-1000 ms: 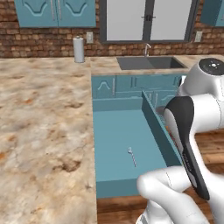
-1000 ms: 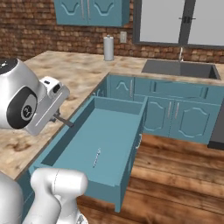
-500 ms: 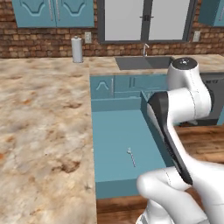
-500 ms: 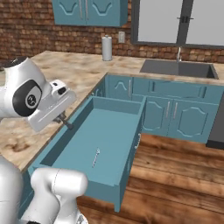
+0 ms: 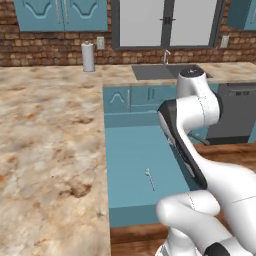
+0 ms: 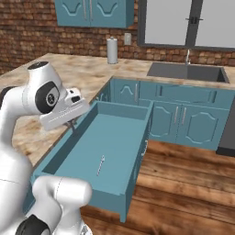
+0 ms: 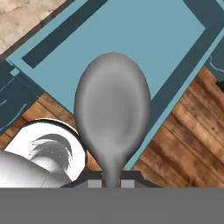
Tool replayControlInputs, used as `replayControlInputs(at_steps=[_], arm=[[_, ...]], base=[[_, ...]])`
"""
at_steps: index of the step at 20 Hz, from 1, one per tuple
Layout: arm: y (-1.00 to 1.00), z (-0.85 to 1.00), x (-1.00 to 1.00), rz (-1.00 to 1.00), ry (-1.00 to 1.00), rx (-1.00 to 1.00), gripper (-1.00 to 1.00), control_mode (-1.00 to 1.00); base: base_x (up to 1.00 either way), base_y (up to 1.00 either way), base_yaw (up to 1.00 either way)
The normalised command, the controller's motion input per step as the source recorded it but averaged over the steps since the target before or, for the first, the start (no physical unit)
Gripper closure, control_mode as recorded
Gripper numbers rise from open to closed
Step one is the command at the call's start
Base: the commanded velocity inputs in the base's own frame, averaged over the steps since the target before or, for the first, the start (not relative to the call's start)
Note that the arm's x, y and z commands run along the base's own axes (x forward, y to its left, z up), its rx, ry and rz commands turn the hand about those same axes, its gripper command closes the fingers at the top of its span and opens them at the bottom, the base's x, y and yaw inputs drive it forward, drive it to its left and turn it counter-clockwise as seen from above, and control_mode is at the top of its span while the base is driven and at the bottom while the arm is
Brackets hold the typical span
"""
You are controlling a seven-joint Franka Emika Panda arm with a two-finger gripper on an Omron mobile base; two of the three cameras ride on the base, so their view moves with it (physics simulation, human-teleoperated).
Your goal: Organize the utensils by type. Pick up the wooden spoons from the counter and place them in the open cabinet. Then pick up the metallic utensils from the counter and place them in the open drawer.
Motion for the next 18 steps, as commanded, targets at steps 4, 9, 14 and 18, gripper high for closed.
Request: replayControlInputs(at_steps=[4,9,14,18], arm=[[-0.14,-0.15,0.68,-0.02,0.06,0.02,1.0,-1.0],[0.0,-0.74,0.93,-0.07,-0.1,0.0,1.0,-1.0],[0.0,-0.72,0.76,-0.05,-0.01,0.05,1.0,-1.0],[0.0,-0.37,0.23,-0.05,-0.02,0.13,1.0,-1.0]], base=[[0.0,0.0,0.0],[0.0,0.0,0.0],[0.0,0.0,0.0],[0.0,0.0,0.0]])
